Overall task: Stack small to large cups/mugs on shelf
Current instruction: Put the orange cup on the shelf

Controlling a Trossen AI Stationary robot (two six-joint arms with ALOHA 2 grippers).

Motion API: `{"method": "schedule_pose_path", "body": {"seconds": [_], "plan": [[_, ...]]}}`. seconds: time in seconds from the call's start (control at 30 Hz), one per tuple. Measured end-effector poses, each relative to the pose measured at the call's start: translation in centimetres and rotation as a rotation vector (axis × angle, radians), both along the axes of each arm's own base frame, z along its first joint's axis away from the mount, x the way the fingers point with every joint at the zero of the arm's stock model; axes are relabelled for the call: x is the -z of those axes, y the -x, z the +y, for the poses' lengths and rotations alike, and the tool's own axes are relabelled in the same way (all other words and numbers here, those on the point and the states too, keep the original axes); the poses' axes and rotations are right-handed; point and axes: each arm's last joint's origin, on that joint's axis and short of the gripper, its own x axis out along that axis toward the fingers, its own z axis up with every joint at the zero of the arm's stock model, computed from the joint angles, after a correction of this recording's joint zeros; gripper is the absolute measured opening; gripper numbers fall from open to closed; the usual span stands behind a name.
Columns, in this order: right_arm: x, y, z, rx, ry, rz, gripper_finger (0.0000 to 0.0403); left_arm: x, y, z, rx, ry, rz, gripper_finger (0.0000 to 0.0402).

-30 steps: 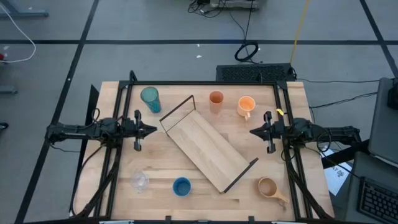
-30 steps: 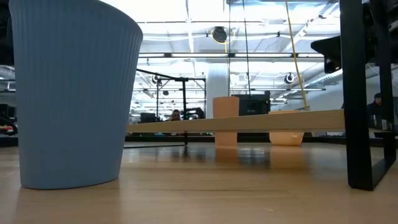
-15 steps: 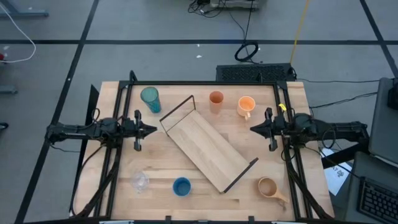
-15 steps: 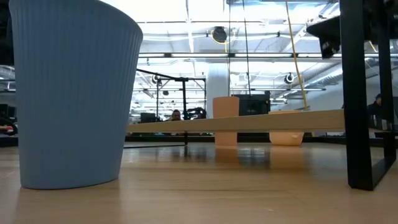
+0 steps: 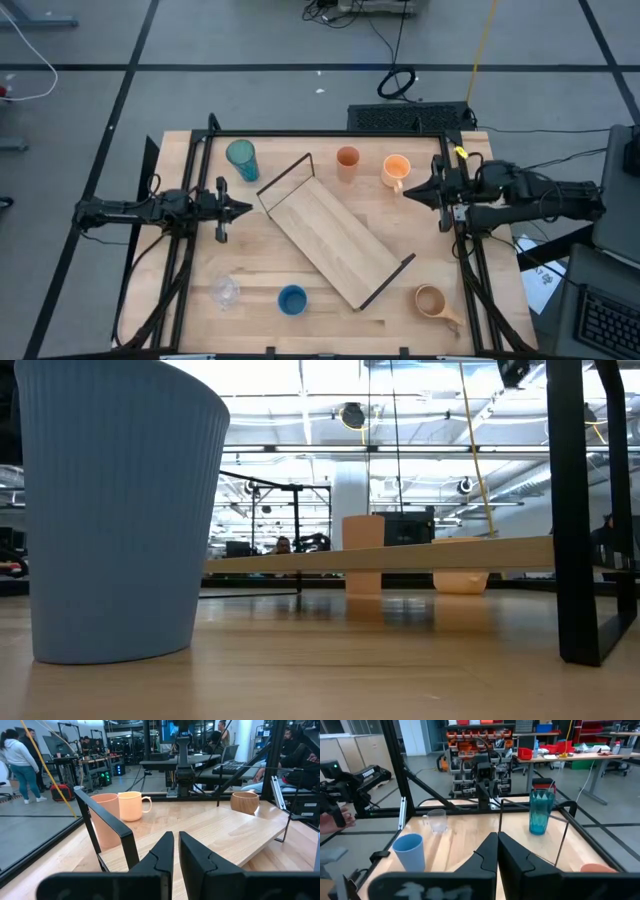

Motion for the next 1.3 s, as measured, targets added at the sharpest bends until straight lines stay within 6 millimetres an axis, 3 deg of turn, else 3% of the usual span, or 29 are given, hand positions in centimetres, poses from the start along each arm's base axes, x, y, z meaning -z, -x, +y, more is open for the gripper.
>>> {"method": "schedule_pose_path", "body": {"seconds": [0.37,0.6,0.83,1.3], "plan": [[-6.2,-0.6,0.0,0.001,-0.006,0.114,0.0,0.0,0.0,0.0,0.0,0.0,0.0,0.0031],[-8.9,-1.5,0.0,0.008,-0.031,0.181,0.0,0.0,0.0,0.0,0.0,0.0,0.0,0.0031],[-9.2,-2.6,0.0,0.012,-0.048,0.214,0.0,0.0,0.0,0.0,0.0,0.0,-0.001,0.0031],[-8.9,-2.8,0.0,0.008,-0.028,0.246,0.0,-0.1,0.0,0.0,-0.005,0.075,-0.018,0.0031]]}}
